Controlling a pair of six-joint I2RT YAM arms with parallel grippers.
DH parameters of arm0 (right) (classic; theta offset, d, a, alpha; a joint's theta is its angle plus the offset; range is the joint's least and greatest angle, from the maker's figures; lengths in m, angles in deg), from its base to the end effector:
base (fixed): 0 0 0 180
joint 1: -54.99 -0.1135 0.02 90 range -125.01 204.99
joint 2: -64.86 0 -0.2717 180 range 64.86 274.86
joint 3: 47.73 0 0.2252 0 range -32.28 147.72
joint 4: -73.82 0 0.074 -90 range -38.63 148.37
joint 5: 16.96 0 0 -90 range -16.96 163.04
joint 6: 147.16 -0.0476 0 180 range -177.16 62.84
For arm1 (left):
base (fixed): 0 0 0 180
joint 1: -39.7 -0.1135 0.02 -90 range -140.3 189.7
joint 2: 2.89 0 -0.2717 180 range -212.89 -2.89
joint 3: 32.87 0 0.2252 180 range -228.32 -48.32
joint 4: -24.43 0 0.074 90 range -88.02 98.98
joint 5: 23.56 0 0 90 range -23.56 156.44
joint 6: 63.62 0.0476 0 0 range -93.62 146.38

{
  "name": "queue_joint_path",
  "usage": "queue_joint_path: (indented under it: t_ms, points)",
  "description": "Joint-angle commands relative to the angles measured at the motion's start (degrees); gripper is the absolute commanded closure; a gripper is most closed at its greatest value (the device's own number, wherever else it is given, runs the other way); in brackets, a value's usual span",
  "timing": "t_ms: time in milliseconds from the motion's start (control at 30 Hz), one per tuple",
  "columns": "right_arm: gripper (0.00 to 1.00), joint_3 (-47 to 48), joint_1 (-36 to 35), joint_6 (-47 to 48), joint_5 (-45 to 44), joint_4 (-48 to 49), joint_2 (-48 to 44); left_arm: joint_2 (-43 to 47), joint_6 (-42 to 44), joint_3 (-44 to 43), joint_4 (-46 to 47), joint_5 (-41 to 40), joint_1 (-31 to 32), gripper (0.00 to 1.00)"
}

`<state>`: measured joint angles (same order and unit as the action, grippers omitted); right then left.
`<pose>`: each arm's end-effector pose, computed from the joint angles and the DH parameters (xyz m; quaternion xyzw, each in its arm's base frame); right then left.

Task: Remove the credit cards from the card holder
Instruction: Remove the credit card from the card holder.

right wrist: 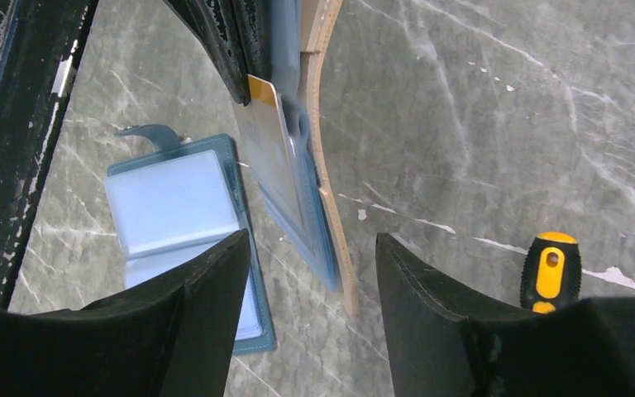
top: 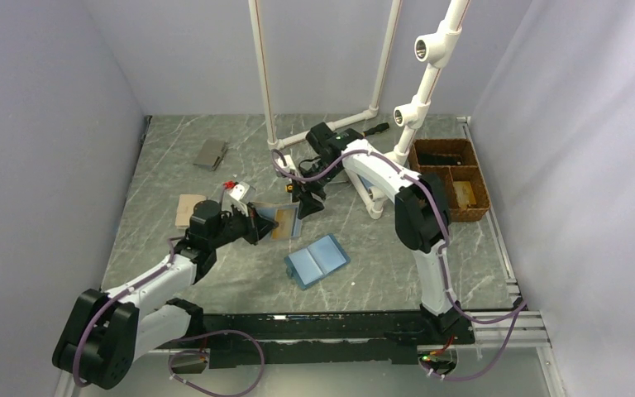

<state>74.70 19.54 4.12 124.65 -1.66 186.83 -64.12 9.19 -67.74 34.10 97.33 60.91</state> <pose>0.3171 0.2716 0.2458 -0.7048 0.5506 0.3944 0.2108 0.1786 -0.0955 0.2187 0.1860 0.7672 -0.3910 0.4732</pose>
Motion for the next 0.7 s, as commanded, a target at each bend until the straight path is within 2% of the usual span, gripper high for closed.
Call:
queue_joint_path:
  t_ms: [0,100,267,433,667]
  points:
    - [0.41,0.4,-0.6,1.4,3.0,-1.1,0.9,2.3,1.7,0.2,2.4,-0.8,0.3,1.0]
    - [0.47,0.7,-0.8,2.6,3.6,-2.4,1.3,2.7,1.8,0.3,2.1,-1.2,0.3,1.0]
    - [0.66,3.1,-1.0,7.0,5.2,-8.0,3.1,2.4,1.6,0.1,1.8,-1.3,0.3,1.0]
    - [0.99,4.5,-1.1,10.0,5.8,-11.0,3.7,2.4,1.0,0.4,1.6,-1.6,0.3,1.0]
    - [1.0,6.5,-0.8,9.7,4.5,-13.1,4.4,2.7,-0.1,0.2,0.1,-2.6,0.3,0.94]
